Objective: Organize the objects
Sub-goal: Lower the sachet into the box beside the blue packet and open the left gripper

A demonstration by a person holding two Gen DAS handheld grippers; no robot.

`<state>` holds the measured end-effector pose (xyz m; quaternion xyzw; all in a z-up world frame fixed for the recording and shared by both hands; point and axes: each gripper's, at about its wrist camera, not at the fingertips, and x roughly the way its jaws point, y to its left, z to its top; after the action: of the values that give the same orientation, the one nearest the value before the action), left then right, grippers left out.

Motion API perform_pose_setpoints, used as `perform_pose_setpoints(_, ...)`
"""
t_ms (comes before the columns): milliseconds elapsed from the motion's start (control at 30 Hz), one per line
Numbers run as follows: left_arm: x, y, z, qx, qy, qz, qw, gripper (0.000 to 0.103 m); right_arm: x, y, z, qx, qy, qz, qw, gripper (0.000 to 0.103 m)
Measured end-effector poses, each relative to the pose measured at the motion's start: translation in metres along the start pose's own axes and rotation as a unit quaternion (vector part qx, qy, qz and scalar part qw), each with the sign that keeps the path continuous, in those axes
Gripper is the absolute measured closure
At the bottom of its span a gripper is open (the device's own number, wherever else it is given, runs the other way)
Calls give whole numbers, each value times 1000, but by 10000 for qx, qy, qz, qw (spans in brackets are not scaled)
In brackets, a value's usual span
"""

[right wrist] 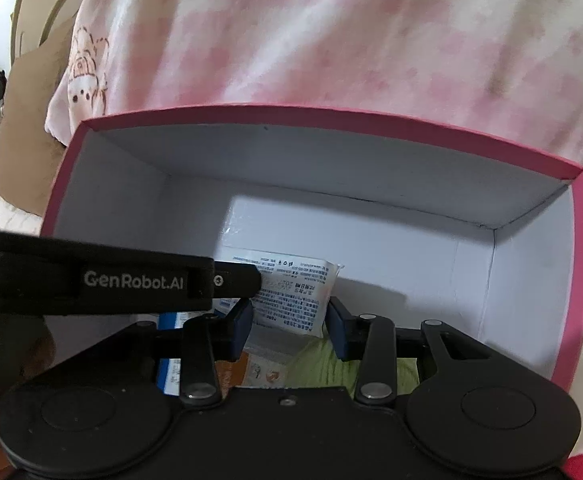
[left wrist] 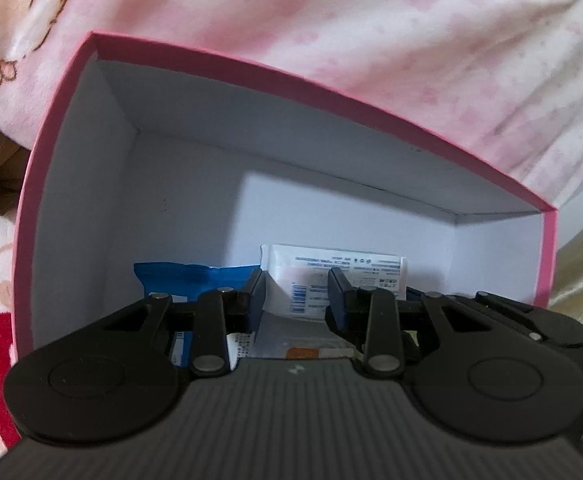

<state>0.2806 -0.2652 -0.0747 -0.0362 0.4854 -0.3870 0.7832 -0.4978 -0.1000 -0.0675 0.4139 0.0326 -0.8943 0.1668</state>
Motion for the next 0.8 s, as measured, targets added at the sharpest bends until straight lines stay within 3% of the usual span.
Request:
perform_pose_setpoints(133,6,-3,-4,34,86,65,9999,71,1,2,-2,-124,-35,-195,9997,57)
perform_pose_setpoints(533,8,-11,-20,-1,64,60,10000,71,-8,-1,-14,-143,-133,-35,9998,61)
perform_pose_setpoints(600,2,-14,-22,22,26,95,9999,65,-16,0,-15,-104,-204,-95,9997,60)
perform_pose_setpoints(800,-28,-27,-30,200,234,-57,9995,63,-55,10,-27,-54,-348,-61,9994,53)
